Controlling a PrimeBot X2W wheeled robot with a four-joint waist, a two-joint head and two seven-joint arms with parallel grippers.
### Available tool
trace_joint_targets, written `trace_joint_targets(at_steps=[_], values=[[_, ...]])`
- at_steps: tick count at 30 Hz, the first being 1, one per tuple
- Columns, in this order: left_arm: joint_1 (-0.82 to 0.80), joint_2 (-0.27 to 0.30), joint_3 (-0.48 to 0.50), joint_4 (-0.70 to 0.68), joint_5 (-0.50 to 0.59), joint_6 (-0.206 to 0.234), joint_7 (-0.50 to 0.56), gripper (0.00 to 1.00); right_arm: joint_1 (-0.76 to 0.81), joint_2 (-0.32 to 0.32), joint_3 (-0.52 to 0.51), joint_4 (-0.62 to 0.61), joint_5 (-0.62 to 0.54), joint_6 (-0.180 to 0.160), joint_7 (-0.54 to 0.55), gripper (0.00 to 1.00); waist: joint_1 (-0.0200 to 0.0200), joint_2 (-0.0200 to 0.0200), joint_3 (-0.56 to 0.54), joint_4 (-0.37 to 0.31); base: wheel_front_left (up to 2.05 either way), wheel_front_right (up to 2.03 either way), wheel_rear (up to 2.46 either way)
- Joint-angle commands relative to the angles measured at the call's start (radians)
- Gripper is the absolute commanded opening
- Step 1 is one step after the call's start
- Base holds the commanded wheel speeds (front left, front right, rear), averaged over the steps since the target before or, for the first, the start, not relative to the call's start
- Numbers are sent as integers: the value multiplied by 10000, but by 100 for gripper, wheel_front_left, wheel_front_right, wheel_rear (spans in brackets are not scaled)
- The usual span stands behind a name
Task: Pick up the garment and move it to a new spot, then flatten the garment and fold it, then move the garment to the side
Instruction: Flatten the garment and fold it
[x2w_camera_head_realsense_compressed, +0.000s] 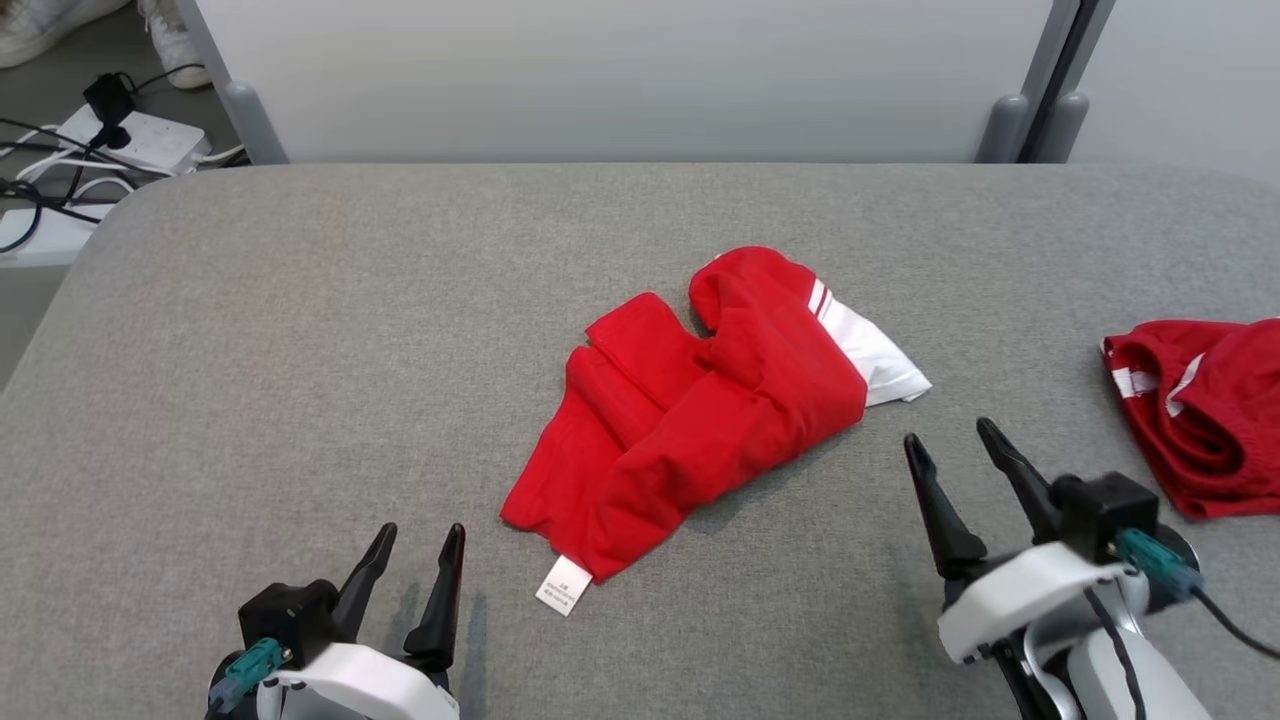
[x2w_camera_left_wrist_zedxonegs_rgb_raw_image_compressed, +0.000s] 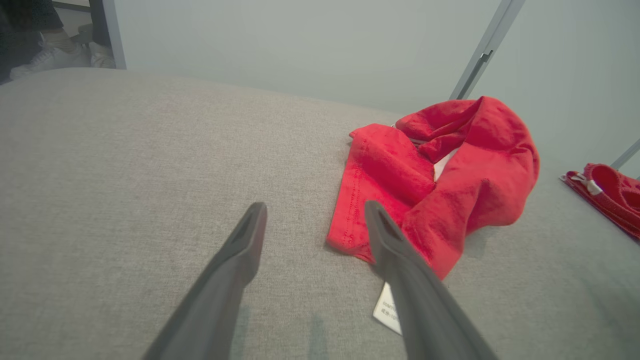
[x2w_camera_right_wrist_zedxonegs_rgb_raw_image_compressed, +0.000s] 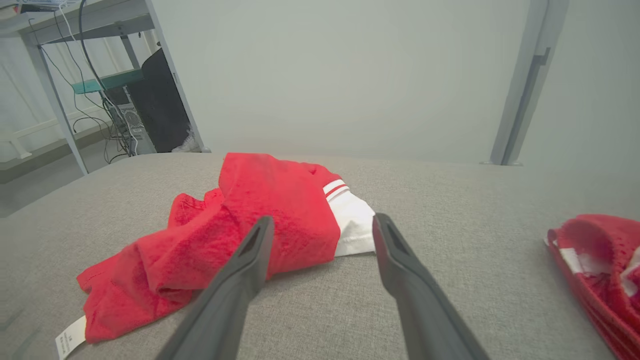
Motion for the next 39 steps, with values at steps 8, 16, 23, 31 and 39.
trace_joint_targets(at_steps=[8,16,23,31,39], values=[[-597,-167,250,-195,338,-214,-103,100,-2482,-137,1229,1635,-91,12,344,100,0,0,387,1002,0,0,0],[-888,-351,-56,-279,268,-255,-103,100,-4216,-120,1652,3985,-339,12,533,100,0,0,718,2172,0,0,0],[-1141,-405,-412,-653,49,-258,-103,100,-5148,-33,2036,5281,-324,12,568,0,0,0,876,2859,0,0,0],[-1076,-436,-726,-602,-68,-259,-103,100,-6955,479,3491,4453,1183,12,-392,0,0,0,758,3140,0,0,0],[-1039,-450,-801,-649,-35,-260,-103,100,-7266,305,2637,4083,2364,12,-764,0,0,0,670,2991,0,0,0]])
